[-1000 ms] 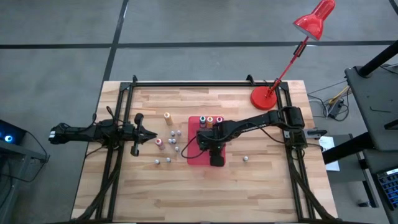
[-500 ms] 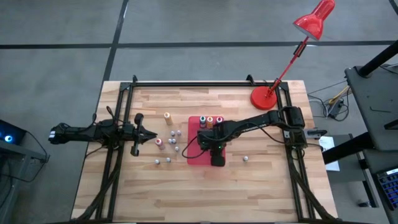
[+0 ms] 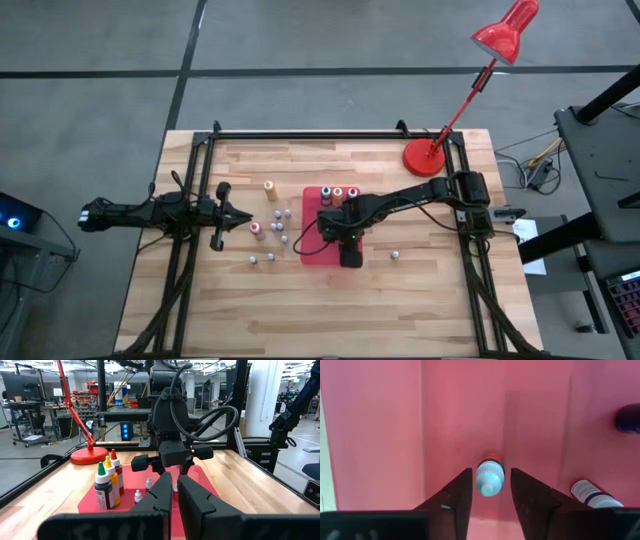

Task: Pick & Place food coloring
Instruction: Put the small food coloring bottle into the red bin

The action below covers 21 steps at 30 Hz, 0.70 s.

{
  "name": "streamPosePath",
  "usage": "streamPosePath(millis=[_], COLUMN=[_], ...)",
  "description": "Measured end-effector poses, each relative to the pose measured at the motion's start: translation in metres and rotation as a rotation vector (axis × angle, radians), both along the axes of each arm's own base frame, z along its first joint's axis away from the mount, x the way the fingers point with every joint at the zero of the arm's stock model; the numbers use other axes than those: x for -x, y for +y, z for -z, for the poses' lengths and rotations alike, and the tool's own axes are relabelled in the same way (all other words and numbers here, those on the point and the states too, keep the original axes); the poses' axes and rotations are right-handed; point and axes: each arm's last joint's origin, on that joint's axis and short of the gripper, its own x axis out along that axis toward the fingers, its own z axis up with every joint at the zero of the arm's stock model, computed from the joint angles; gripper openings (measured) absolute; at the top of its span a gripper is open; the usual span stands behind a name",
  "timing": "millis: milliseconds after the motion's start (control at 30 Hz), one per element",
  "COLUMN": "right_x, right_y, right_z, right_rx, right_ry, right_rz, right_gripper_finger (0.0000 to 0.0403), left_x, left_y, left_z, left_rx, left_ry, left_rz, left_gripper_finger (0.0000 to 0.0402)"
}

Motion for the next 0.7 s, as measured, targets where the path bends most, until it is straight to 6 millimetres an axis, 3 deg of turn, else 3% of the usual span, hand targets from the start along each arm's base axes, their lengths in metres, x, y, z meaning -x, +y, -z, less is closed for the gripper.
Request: streamPosePath(millis=[333,700], right_x=[0.005,0.024], right_y=[0.0,-0.001], right_z=[-0.014,-0.077], right_rx=[-0.003,-0.019], right_ry=[-0.012,-0.173], right_rz=[0.008,0.015], right_gripper_finger=[0.0186,0.0194], left_x=[0.0,0.0], left_y=[0.0,0.0], left_z=[0.0,0.0], left_rx=[0.0,0.0], left_ry=[0.0,0.0], left_rz=[0.0,0.0], left_gripper_finger=[0.0003,0.0003])
